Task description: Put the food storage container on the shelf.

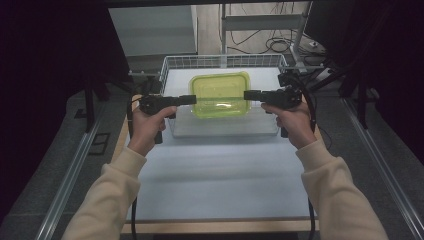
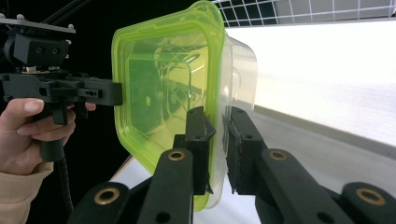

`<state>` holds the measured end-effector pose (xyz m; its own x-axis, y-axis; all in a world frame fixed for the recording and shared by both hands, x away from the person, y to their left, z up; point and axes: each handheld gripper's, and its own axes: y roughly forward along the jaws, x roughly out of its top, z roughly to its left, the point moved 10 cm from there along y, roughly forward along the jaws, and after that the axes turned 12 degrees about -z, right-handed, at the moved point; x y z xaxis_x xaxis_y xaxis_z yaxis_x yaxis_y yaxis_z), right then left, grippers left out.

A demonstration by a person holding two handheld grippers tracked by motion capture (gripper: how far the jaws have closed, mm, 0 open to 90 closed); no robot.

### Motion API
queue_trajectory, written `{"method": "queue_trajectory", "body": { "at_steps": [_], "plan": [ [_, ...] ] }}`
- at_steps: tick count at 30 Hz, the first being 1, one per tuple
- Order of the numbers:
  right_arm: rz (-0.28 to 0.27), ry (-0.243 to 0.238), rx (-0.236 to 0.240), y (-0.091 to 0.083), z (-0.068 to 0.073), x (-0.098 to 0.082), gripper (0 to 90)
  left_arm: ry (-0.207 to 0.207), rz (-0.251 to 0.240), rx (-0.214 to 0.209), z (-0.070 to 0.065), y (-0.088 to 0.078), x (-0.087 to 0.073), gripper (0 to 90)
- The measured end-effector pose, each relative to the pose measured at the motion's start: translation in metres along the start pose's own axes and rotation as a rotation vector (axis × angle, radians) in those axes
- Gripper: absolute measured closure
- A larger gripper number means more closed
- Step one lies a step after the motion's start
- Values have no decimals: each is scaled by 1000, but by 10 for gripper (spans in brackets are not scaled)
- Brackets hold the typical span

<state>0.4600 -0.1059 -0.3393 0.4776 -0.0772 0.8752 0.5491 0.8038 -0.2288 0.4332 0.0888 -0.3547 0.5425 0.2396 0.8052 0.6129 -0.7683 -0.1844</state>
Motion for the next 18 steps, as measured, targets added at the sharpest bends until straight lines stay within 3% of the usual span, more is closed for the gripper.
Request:
{"method": "queue_trajectory", "body": {
  "at_steps": [18],
  "plan": [
    [-11,16,-19,15,-15,20,800,2,1,18,13,17,25,815]
  ]
}}
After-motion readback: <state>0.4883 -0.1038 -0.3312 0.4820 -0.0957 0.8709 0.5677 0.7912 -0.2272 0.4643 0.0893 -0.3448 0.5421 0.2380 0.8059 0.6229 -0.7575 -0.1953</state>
